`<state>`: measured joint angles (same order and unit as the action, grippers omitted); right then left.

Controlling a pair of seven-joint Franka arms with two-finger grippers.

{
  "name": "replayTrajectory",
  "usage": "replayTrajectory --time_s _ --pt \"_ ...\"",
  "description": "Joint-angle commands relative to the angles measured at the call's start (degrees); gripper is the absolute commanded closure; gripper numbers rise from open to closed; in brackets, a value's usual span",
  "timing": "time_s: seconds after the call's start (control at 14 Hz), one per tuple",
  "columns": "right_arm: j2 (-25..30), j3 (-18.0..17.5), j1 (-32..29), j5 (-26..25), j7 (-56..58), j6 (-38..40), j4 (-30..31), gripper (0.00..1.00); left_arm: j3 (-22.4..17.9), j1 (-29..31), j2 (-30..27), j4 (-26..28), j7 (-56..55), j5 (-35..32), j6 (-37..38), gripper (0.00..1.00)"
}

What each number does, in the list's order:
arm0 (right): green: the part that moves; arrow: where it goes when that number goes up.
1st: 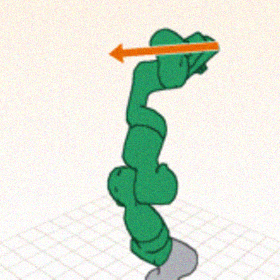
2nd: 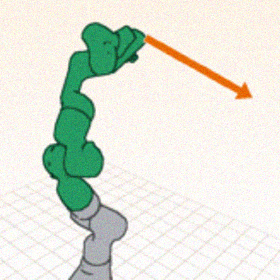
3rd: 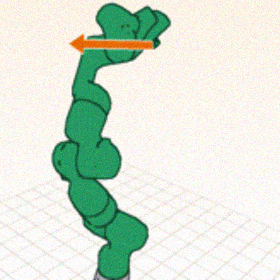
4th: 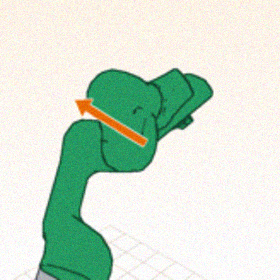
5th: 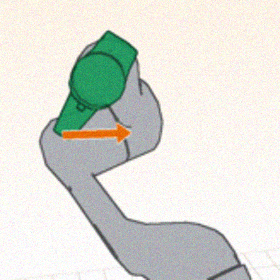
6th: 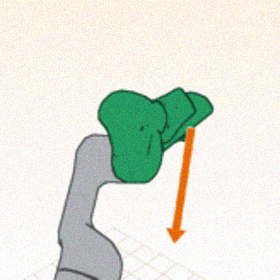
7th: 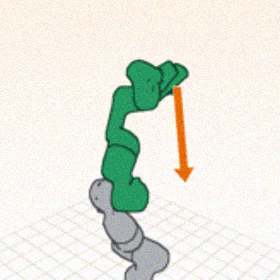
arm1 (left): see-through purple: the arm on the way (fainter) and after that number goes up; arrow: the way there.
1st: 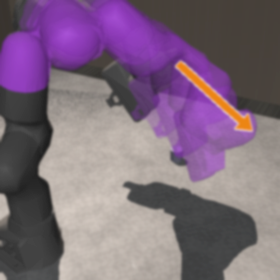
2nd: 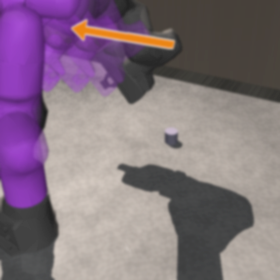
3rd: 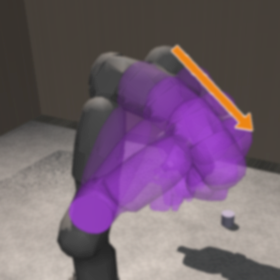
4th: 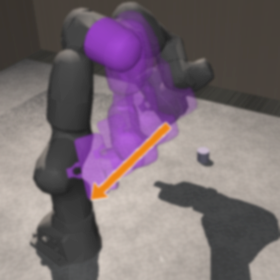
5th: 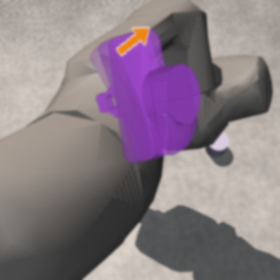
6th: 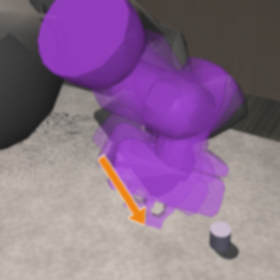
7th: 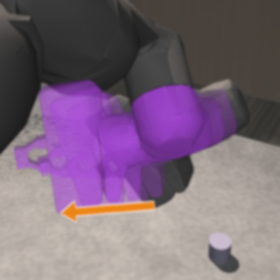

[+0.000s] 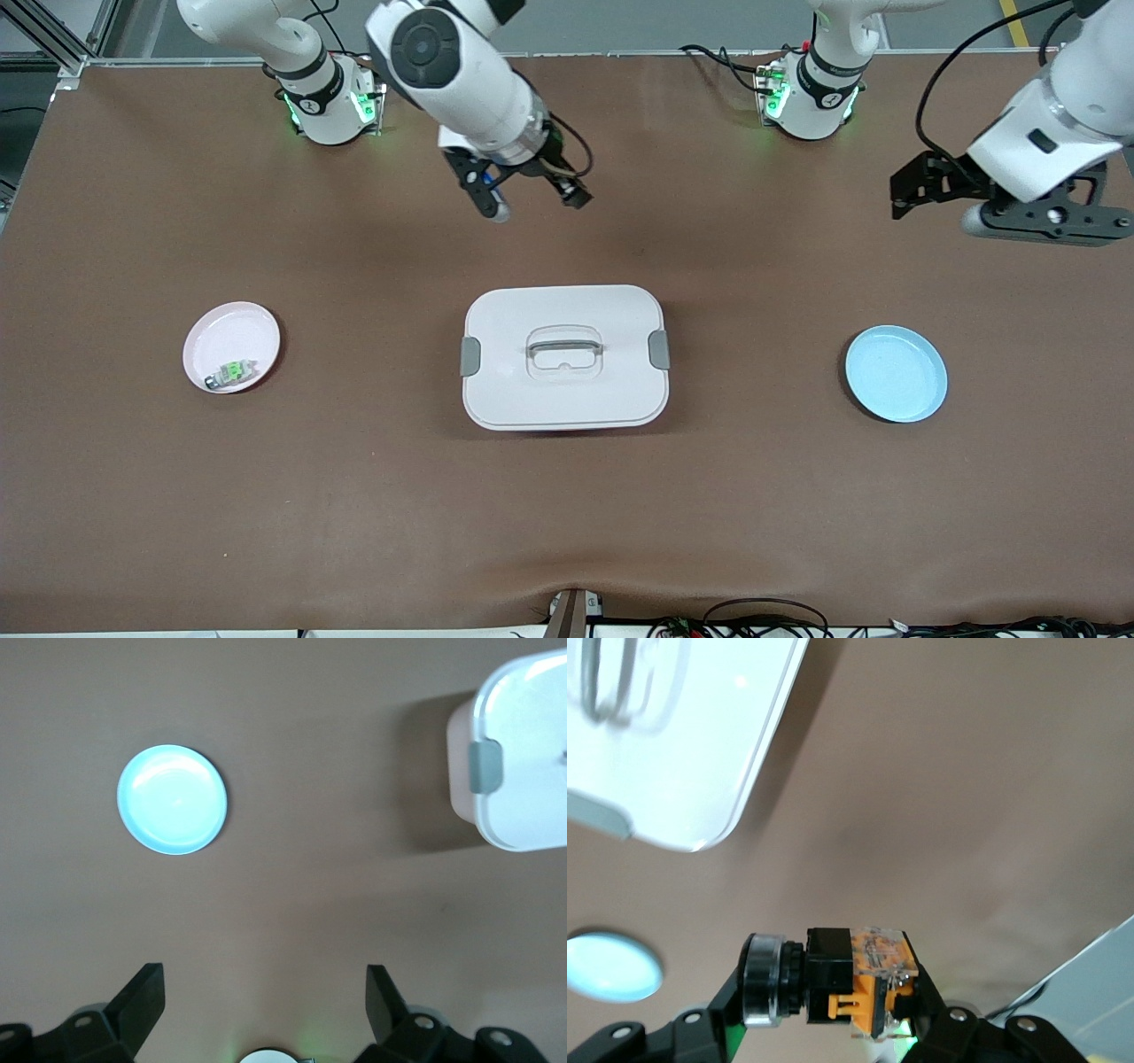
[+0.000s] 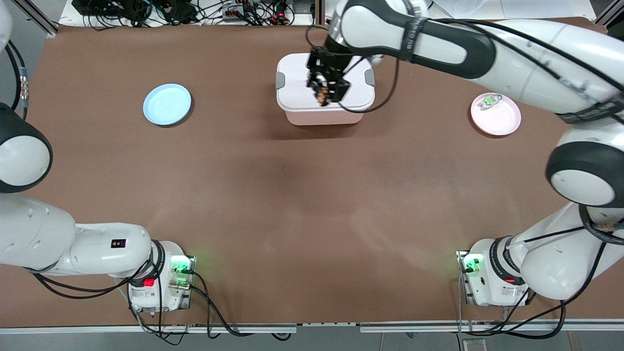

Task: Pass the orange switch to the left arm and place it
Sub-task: 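Carry the switch over the box while the left gripper approaches it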

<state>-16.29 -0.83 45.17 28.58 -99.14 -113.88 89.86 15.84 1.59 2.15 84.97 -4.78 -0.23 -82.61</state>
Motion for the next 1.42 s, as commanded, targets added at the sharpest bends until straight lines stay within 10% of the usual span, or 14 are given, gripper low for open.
replayTrajectory --time_s 0.0,0.71,1.35 --pt "-4.3 0.9 0.9 6.8 -3.7 -5.8 -4.8 0.78 2.7 0.5 -0.4 1.9 0.9 1.7 0.4 0.0" --pt "-10.1 0.8 5.3 20.7 -8.2 -27.7 -7.4 0.78 2.9 0.7 -17.9 28.8 0.6 21.1 -17.0 0.0" --pt "-10.4 0.9 5.7 21.1 -8.1 -28.8 -7.6 0.77 7.5 0.6 -19.2 36.6 4.9 38.1 -30.0 0.0"
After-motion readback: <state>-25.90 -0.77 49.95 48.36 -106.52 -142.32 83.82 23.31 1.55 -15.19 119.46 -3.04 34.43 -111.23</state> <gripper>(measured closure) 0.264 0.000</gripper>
